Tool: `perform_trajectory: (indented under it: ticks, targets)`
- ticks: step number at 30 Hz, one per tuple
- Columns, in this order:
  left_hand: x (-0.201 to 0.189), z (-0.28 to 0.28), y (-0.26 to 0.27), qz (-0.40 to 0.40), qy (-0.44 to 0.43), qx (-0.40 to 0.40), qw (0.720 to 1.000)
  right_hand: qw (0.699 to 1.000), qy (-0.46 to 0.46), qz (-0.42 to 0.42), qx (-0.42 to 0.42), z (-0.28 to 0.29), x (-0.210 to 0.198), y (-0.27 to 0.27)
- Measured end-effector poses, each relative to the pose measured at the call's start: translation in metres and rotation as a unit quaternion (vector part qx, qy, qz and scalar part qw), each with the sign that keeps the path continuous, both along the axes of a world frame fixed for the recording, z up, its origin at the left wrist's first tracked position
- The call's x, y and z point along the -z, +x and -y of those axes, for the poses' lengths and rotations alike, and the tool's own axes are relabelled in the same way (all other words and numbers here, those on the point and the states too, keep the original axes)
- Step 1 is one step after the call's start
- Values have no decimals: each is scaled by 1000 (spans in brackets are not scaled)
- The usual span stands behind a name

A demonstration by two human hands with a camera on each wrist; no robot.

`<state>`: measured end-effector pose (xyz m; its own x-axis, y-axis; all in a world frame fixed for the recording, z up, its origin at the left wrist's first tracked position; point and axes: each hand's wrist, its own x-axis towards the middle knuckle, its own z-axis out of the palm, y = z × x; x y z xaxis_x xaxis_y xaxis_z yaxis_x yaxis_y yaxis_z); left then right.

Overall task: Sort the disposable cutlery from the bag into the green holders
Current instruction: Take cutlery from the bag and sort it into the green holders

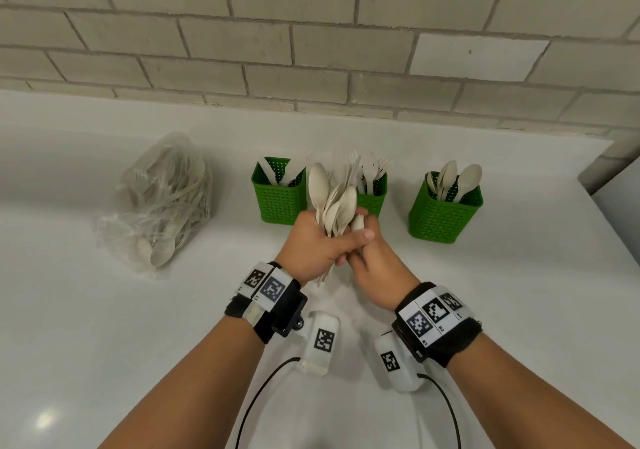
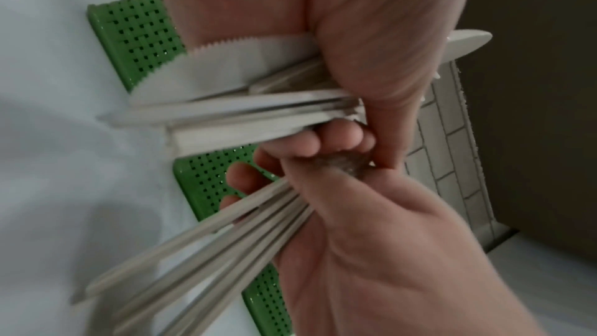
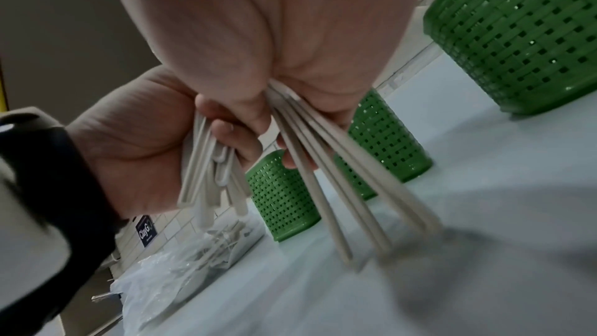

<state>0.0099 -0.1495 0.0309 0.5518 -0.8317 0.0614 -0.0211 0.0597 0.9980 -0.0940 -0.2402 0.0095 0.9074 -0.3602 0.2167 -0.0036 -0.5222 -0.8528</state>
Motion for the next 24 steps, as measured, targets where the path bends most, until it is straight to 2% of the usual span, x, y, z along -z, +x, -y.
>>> perform_trajectory:
  ticks: [4, 7, 10, 12, 15, 17, 20, 24]
  targets:
    - [1, 0, 6, 28, 7, 21, 999, 1000, -5, -9, -27, -1, 2, -3]
    - [2, -4, 9, 25, 12, 19, 999, 995, -23, -87, -41, 5, 9, -7]
    - [4, -7, 10, 26, 12, 13, 999, 969, -143, -200, 0, 8, 9, -9]
    - [5, -8, 11, 28, 7, 12, 1000, 955, -199, -217, 38, 10, 5, -8]
    - [4, -10, 11, 24, -3, 17, 1000, 979, -113, -166, 22, 15, -1, -9]
    - [3, -11, 9, 13, -5, 22, 1000, 985, -66, -158, 10, 19, -5, -11]
    - [5, -8, 10, -24, 5, 21, 999, 984, -54, -167, 18, 18, -5, -10]
    - [7, -2, 11, -74, -10, 17, 997, 991, -13, -130, 36, 11, -2, -6]
